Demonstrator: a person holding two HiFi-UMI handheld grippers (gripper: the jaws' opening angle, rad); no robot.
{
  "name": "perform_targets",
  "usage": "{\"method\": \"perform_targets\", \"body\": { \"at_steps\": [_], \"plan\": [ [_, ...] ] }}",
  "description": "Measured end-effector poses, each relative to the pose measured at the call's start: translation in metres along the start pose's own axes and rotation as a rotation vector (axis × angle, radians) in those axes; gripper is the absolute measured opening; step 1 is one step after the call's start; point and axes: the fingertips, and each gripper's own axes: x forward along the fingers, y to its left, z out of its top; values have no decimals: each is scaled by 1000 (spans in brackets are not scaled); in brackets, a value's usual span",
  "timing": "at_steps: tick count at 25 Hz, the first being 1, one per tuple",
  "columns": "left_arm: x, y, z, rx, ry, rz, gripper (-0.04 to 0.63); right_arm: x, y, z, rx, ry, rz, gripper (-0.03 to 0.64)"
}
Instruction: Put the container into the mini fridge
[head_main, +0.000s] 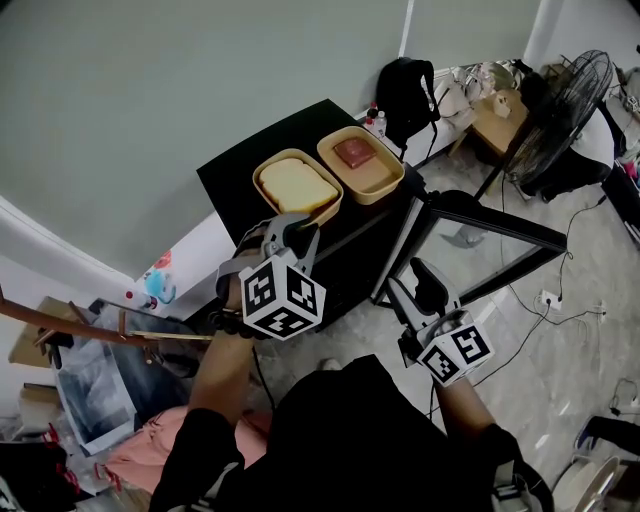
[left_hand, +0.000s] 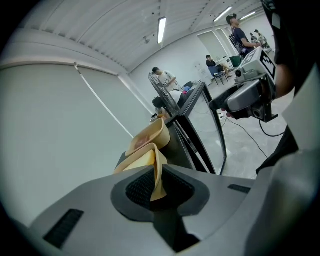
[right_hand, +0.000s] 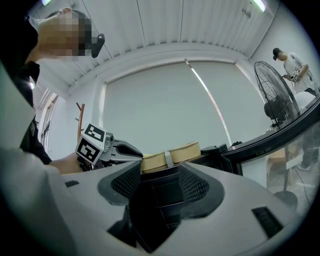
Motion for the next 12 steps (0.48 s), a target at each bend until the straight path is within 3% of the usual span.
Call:
{"method": "perform_targets", "body": {
  "at_steps": [4, 9, 12],
  "plan": [
    [-1, -1, 0, -11, 16, -35, 44, 2, -1, 2, 25, 0, 13, 247],
    [-11, -7, 4, -30, -11, -69, 35, 7, 11, 1, -7, 25, 47, 239],
    [-19, -14, 6, -63, -31, -90, 34, 10, 16, -3, 32, 38, 78, 235]
  ]
}}
